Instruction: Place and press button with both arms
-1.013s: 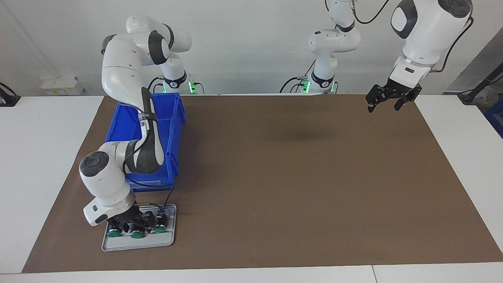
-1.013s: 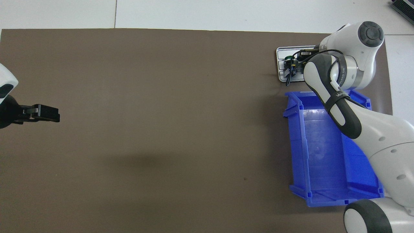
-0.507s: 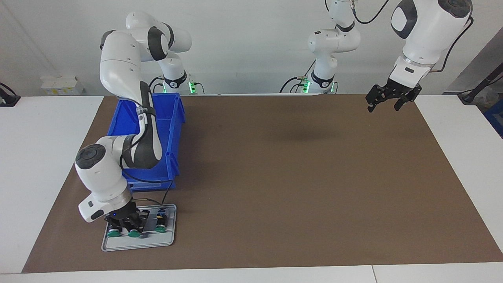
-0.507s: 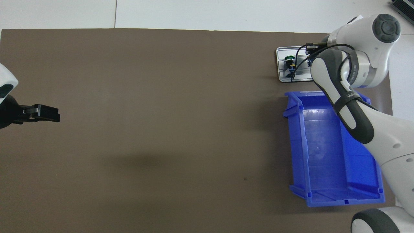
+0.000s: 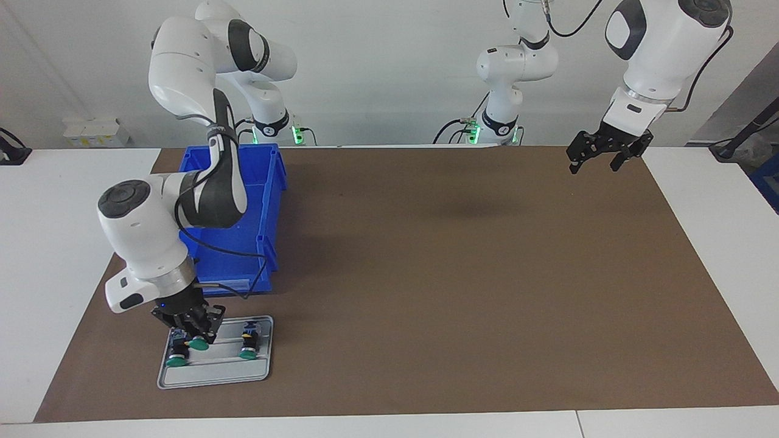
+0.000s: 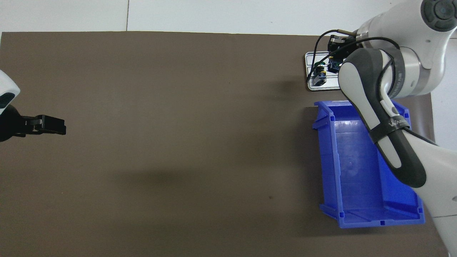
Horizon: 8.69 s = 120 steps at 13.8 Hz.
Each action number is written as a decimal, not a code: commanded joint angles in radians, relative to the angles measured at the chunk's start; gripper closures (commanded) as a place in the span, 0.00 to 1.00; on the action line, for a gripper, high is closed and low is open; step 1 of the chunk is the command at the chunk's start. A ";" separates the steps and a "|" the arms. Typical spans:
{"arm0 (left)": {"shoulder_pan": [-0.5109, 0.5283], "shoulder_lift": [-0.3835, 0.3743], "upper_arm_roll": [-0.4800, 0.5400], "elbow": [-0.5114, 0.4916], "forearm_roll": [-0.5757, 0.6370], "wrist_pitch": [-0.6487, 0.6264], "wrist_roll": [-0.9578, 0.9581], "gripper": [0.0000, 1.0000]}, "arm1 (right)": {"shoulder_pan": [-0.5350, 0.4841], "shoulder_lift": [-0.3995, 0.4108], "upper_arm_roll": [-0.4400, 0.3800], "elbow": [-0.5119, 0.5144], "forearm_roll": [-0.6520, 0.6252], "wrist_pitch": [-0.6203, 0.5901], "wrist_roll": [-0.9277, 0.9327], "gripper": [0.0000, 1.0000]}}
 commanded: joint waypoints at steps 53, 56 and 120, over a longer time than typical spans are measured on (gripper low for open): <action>-0.318 0.189 -0.013 -0.087 -0.127 0.352 1.020 0.19 | 0.356 -0.274 0.016 -0.418 -0.028 0.058 1.467 0.01; -0.375 0.216 -0.012 -0.070 -0.125 0.388 0.987 0.19 | 0.277 -0.338 0.017 -0.423 -0.027 -0.036 1.251 0.01; -0.151 0.450 0.001 0.212 -0.496 0.229 1.041 0.93 | -0.098 -0.581 0.006 -0.417 -0.022 -0.412 -0.334 0.00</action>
